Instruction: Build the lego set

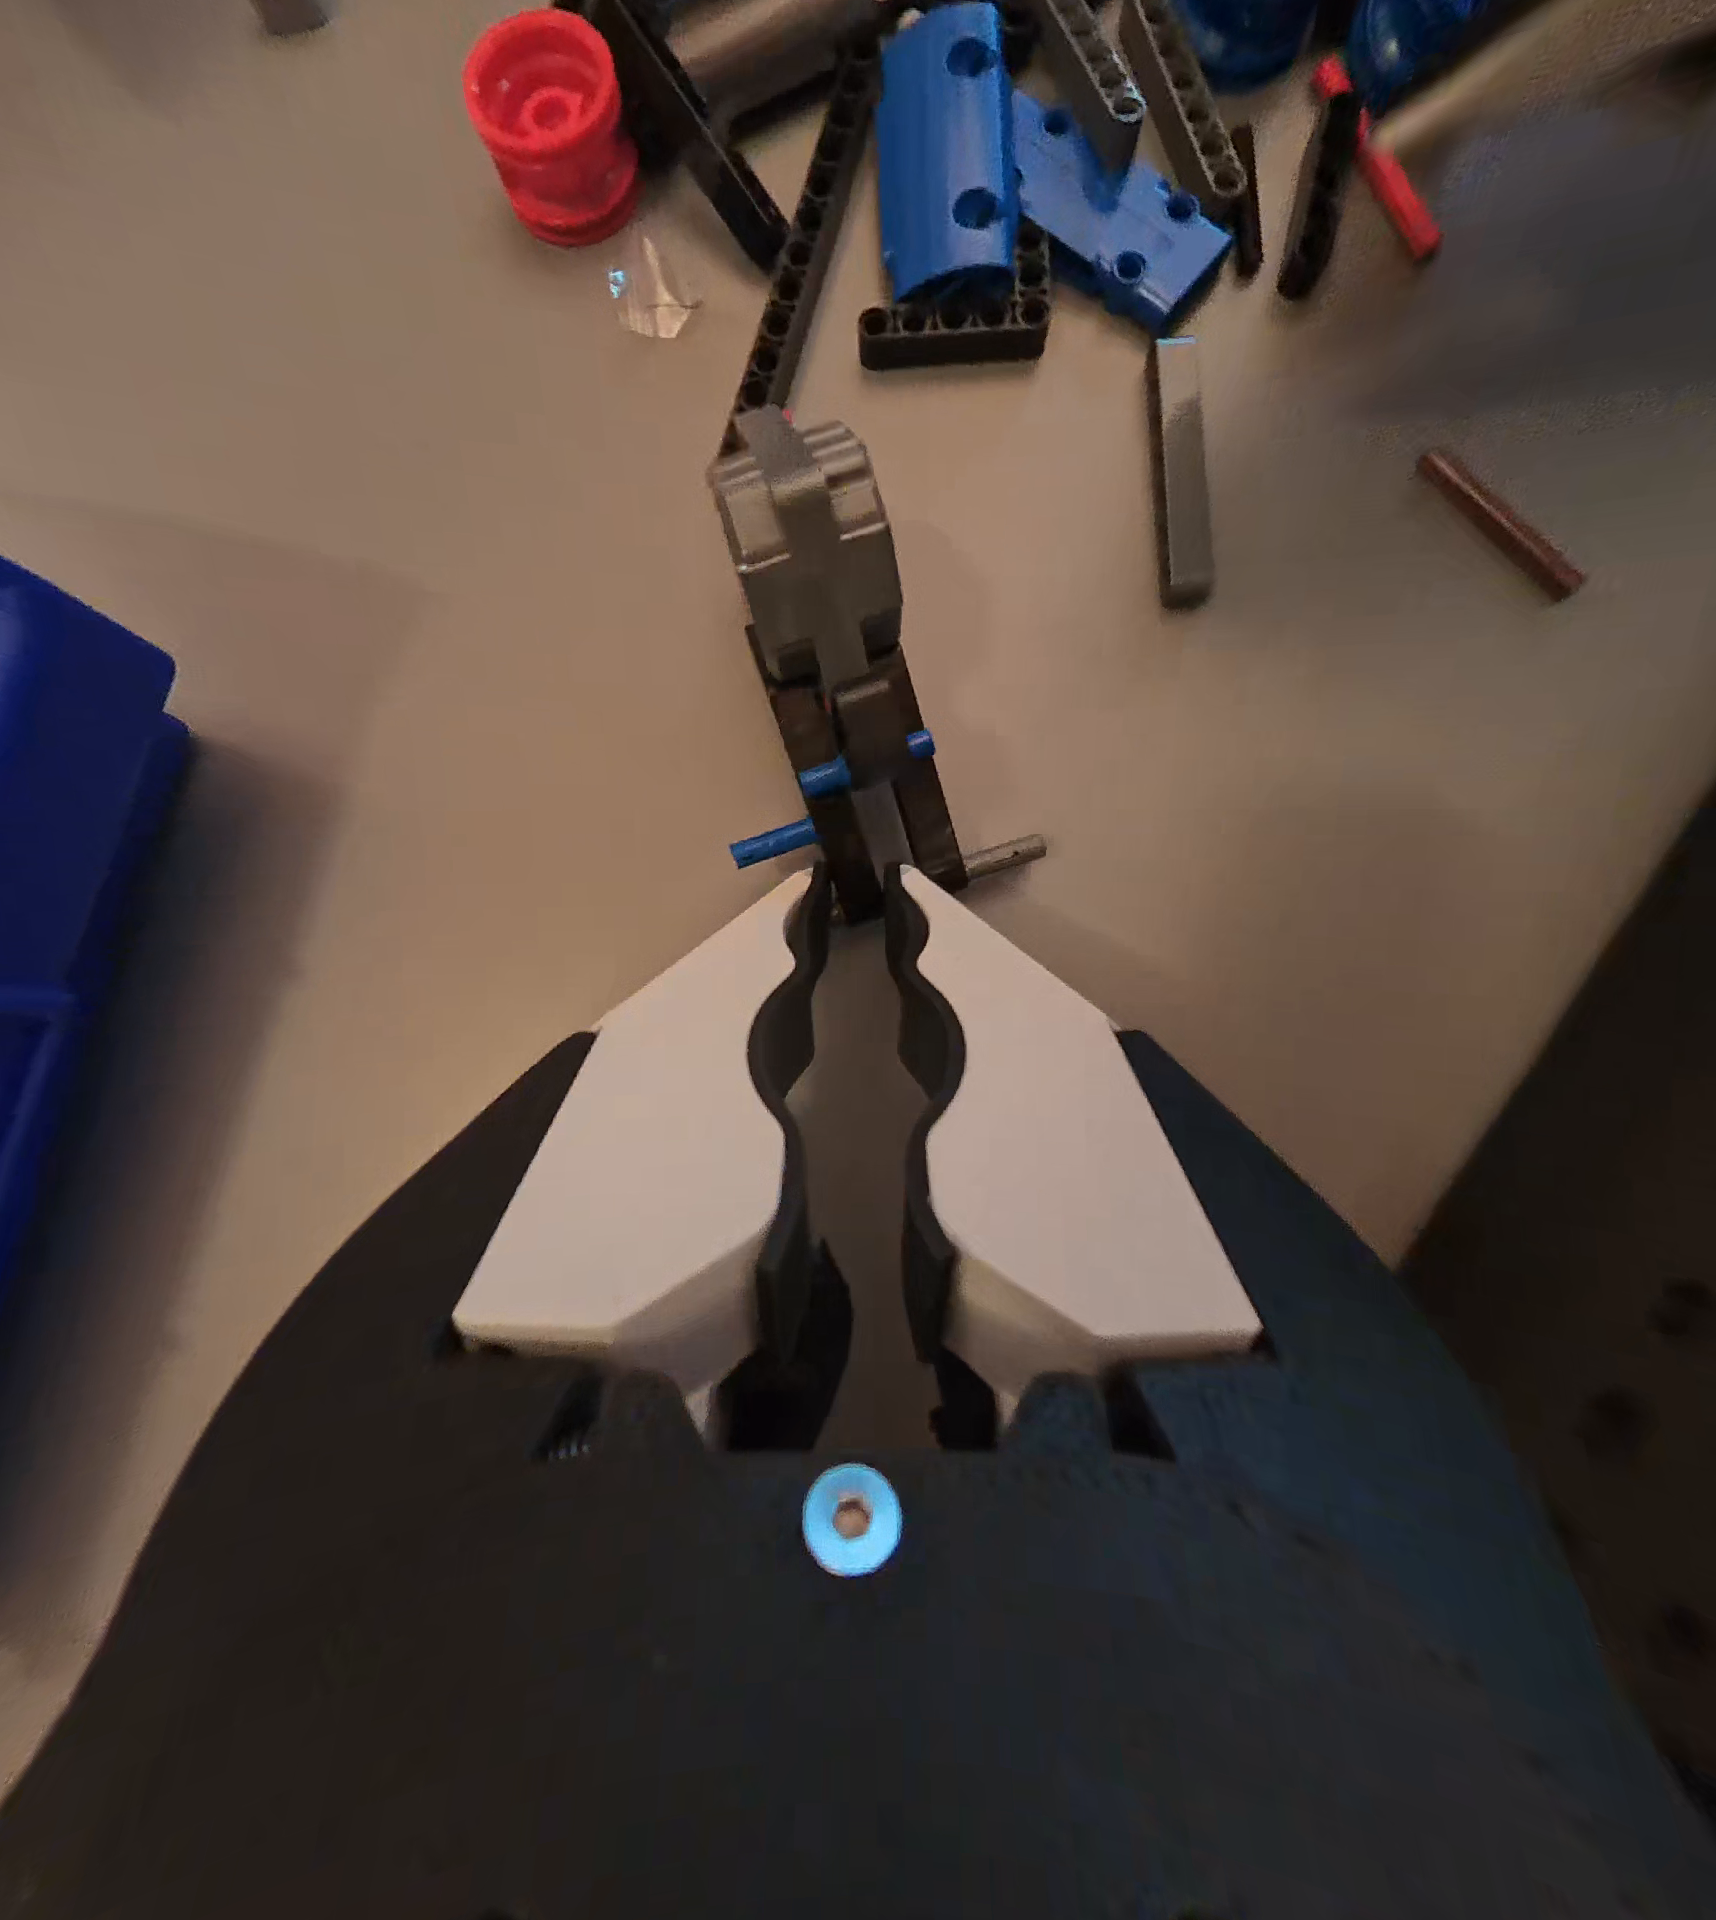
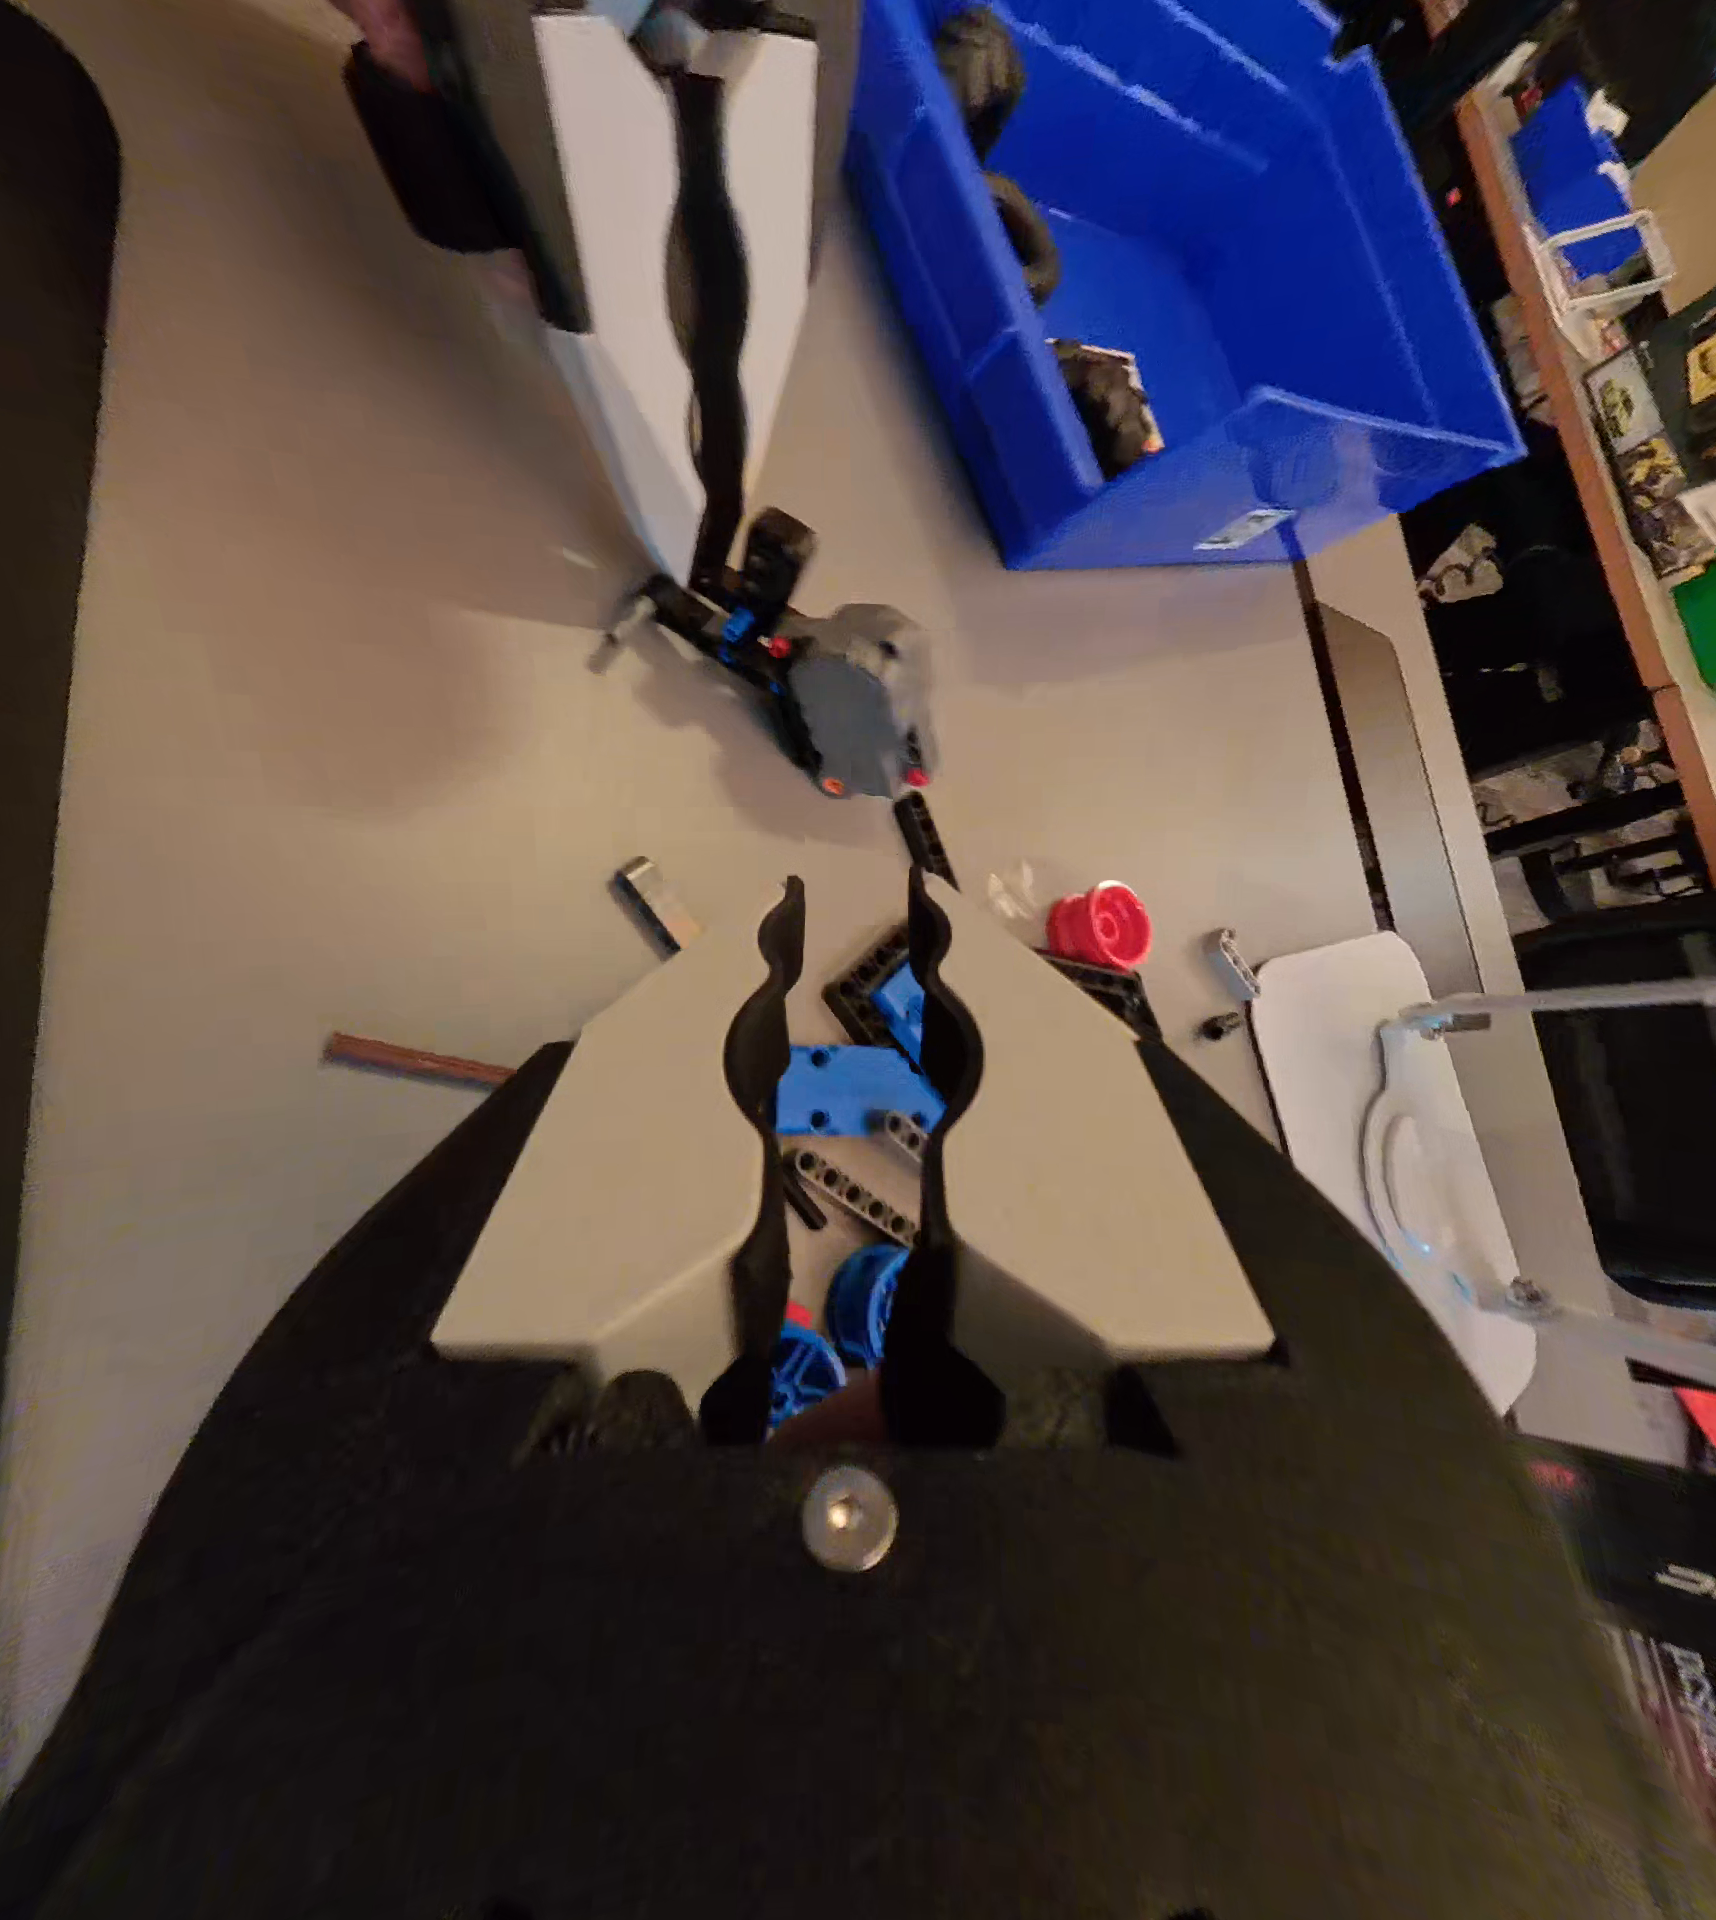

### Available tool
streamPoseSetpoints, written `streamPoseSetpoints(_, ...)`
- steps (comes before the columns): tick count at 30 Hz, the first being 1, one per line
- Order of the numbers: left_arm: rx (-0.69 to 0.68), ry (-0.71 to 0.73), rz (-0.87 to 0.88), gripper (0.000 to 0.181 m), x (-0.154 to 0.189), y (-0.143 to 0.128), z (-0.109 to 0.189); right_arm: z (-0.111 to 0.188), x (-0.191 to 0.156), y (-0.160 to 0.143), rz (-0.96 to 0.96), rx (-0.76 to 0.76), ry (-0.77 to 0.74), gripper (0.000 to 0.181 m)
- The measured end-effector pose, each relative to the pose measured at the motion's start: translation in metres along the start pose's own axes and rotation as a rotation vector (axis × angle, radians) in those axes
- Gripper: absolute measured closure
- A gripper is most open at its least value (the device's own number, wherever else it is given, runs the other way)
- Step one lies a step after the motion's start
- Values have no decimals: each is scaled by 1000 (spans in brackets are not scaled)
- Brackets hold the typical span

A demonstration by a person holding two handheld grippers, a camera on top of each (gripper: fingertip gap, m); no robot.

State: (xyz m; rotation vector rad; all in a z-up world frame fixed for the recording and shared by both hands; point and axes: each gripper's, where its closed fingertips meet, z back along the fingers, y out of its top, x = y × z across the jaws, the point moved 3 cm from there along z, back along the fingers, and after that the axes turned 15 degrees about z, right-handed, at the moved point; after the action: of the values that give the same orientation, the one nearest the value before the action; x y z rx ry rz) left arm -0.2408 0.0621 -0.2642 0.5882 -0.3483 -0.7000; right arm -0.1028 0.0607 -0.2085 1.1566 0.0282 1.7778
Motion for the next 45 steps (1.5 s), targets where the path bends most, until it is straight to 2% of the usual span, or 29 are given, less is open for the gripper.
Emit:
streamPoseSetpoints(3,-17,22,-65,172,-1,-2,0,11,12,-12,-58,23,-27,165)
streamPoseSetpoints(9,-6,15,-67,147,-1,0,0,22,25,-31,-127,41,-49,165)
streamPoseSetpoints(12,31,26,-50,135,-4,5,11,28,30,-39,-141,35,-67,165)
streamPoseSetpoints(16,90,100,-38,130,-16,15,38,40,44,-49,-177,35,-117,162)
streamPoseSetpoints(19,215,157,-61,132,-19,55,62,62,75,-55,-198,31,-189,154)
streamPoseSetpoints(23,336,254,-231,136,-14,140,71,95,155,-69,-225,1,-272,148)
streamPoseSetpoints(25,356,329,-328,137,-19,184,64,109,207,-78,-254,7,-315,147)
streamPoseSetpoints(27,358,360,-421,138,-26,223,49,112,259,-98,-302,-18,-343,137)
streamPoseSetpoints(31,403,402,-479,138,-51,283,25,101,337,-155,-338,-142,-391,116)
streamPoseSetpoints(34,366,428,-529,138,-70,302,5,84,366,-187,-377,-161,-372,104)
streamPoseSetpoints(38,318,428,-584,137,-85,305,-22,64,383,-215,-379,-181,-341,101)
streamPoseSetpoints(41,341,431,-596,145,-87,307,-24,50,383,-232,-342,-243,-318,106)
streamPoseSetpoints(45,337,448,-639,165,-84,300,-27,41,381,-236,-326,-239,-295,116)
